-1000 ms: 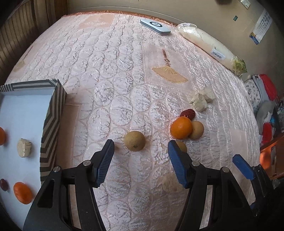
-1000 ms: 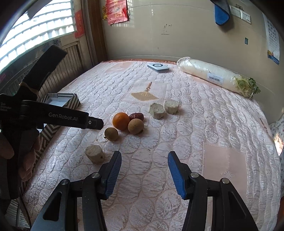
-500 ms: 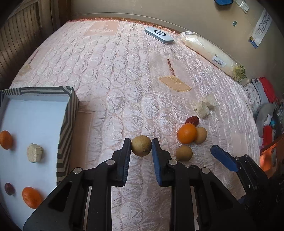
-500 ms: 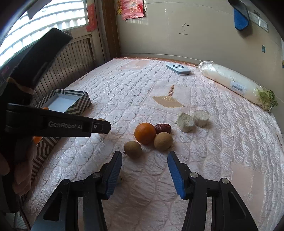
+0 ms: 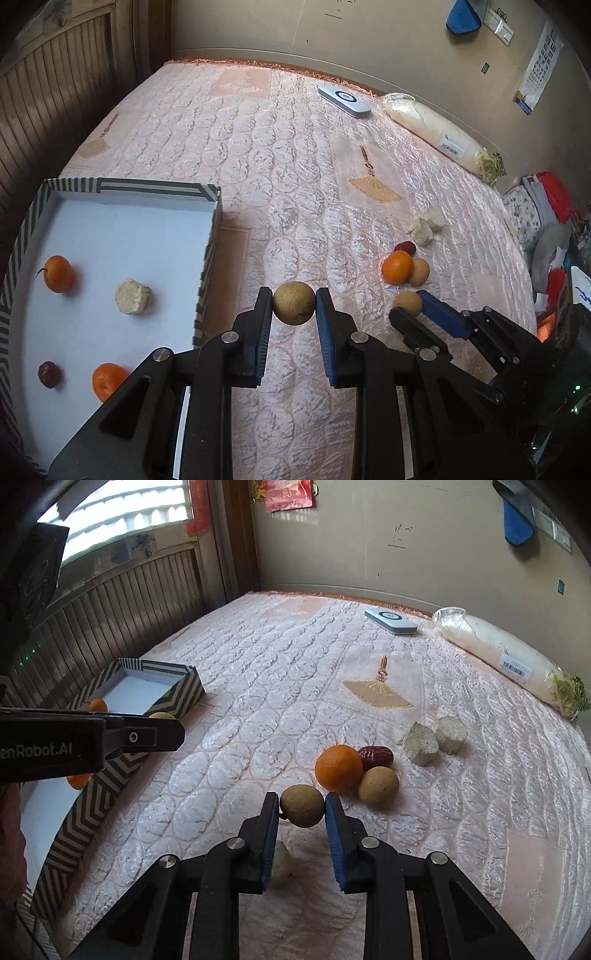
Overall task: Organize fruits
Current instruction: 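Carry both brown fruits into the tray and open both tools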
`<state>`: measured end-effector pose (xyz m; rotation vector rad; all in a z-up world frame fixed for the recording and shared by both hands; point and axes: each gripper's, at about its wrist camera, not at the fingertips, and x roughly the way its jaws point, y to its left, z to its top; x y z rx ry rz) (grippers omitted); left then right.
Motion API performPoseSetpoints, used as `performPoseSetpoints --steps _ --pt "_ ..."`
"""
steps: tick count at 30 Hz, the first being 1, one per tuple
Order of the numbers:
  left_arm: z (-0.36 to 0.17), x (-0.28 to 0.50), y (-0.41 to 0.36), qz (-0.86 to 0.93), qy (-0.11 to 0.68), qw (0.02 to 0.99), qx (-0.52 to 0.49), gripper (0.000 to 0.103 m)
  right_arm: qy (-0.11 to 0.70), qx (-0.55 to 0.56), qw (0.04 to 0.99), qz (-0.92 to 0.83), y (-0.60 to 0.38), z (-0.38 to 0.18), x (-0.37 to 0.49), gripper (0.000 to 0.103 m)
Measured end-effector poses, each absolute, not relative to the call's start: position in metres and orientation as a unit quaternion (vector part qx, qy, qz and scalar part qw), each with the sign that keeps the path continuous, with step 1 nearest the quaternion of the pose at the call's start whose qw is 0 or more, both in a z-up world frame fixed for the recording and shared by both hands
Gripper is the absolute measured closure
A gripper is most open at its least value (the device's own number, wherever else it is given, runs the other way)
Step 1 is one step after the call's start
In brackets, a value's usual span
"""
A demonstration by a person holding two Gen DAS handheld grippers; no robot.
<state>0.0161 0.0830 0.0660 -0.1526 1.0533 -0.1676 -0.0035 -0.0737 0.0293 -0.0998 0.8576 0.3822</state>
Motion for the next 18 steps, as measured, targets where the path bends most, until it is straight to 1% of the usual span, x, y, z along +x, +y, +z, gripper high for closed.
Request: performPoseSetpoints --steps 9,18 --pt "0.074 -0.019 0.13 -0.049 0.482 0.871 -0.086 0.08 0.379 -0.058 0.898 0.215 -0.042 0.059 -0.033 0.079" --pt "0.077 -0.058 0.191 -0.008 0.47 0.878 -0.092 0.08 0.365 -0.079 0.889 0.264 0.01 0.07 -0.053 0.079"
